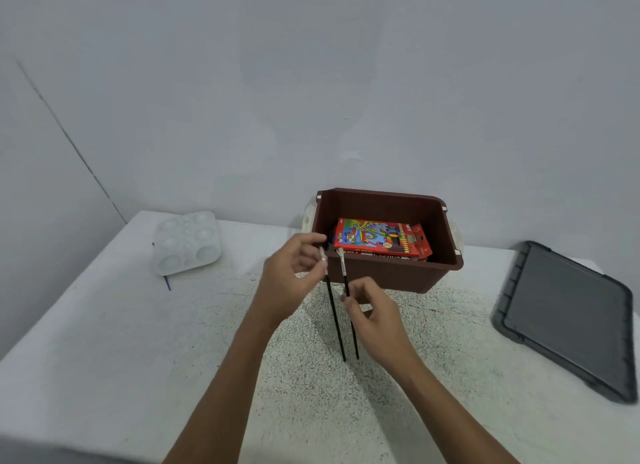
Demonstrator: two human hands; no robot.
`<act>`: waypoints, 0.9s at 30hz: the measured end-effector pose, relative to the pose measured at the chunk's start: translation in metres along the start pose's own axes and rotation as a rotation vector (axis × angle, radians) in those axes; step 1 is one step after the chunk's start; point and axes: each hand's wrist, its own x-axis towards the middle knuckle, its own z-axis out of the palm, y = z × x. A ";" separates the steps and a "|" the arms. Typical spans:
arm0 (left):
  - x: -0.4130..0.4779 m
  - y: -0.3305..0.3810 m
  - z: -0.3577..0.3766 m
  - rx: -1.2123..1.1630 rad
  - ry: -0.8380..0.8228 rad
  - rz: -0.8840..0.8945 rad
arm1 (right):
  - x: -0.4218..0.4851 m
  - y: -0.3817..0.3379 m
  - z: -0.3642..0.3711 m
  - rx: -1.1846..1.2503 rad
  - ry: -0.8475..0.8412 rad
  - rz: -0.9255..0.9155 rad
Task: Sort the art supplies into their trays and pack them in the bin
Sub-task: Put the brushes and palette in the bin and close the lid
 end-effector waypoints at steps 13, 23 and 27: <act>-0.005 -0.015 -0.001 0.014 -0.092 -0.128 | -0.001 0.000 0.022 0.030 -0.129 0.063; 0.004 -0.026 -0.020 -0.031 -0.164 -0.137 | 0.004 -0.001 0.036 0.249 -0.184 0.215; 0.004 -0.029 -0.033 -0.027 -0.186 -0.169 | 0.009 -0.005 0.047 0.262 -0.234 0.278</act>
